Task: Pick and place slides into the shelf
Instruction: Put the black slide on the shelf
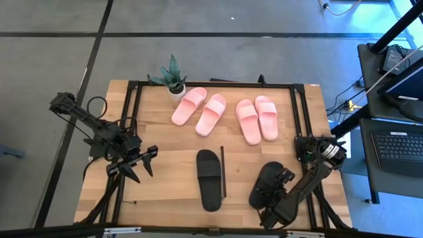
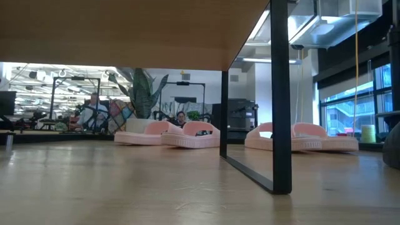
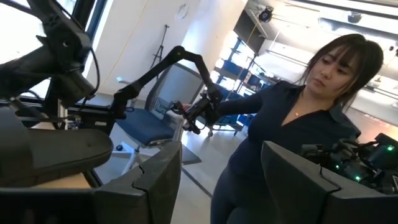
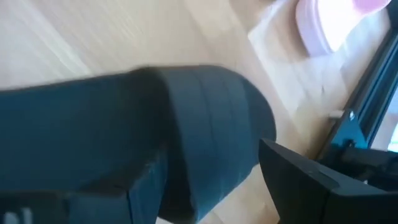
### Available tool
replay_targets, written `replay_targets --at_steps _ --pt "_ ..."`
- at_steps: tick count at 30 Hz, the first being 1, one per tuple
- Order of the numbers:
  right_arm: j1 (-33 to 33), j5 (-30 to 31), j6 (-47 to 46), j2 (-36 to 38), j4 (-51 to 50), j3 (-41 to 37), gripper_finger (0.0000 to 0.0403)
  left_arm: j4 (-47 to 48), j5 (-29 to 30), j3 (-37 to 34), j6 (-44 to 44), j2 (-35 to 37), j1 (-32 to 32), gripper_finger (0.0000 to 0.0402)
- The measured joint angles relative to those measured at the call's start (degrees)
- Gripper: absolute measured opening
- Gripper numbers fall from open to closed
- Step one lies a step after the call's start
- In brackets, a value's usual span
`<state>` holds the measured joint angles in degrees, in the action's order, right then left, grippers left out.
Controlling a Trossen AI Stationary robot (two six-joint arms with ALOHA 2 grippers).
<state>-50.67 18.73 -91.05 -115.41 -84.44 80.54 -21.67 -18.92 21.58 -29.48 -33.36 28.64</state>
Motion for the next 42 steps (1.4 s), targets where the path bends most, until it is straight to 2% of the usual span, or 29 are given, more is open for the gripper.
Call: replay_targets --at_steps 4,7,13,19,25,28,31,35,37,39,42 --pt "0.41 -2.81 -0.01 0.00 1.60 -1.83 0.0243 0.02 -0.30 0.00 -1.68 0.00 0.00 0.0211" --pt "0.41 -3.38 0.01 0.00 1.85 -2.13 0.0217 0.02 -0.33 0.00 -1.78 0.00 0.00 0.0211" --pt "0.41 -3.39 0.03 0.00 1.81 -2.13 0.0126 0.04 -0.46 0.00 -1.48 0.00 0.00 0.0211" --pt "0.43 -4.60 0.08 0.00 1.53 -1.55 0.0019 0.02 -0.46 0.00 -1.53 0.00 0.00 0.0211" --pt "0.41 -5.23 -0.08 0.00 -0.62 3.21 0.0014 0.02 -0.46 0.00 -1.71 0.00 0.00 0.0211" --pt "0.09 -5.20 0.27 0.00 -5.57 9.77 0.0013 0.02 -0.46 0.00 -1.92 0.00 0.00 0.0211" --pt "-0.48 -5.70 2.87 1.77 -4.81 16.50 0.0013 0.02 -0.46 0.00 -2.59 0.00 0.00 0.0211" --pt "-0.73 -6.41 1.23 4.75 -5.37 25.00 0.0013 0.02 -0.48 0.00 -4.72 0.02 0.00 0.0211" --pt "-0.71 -3.64 0.73 6.11 -5.56 27.92 0.0013 0.02 -0.48 0.00 -4.83 0.02 0.00 0.0211" --pt "-0.16 1.93 1.34 7.18 -5.66 30.72 0.0013 0.01 -0.48 0.00 -4.87 0.02 0.00 0.0211" --pt "2.02 10.31 6.90 7.43 -5.51 35.18 0.0013 0.01 -0.47 0.00 -4.95 0.02 0.00 0.0211"
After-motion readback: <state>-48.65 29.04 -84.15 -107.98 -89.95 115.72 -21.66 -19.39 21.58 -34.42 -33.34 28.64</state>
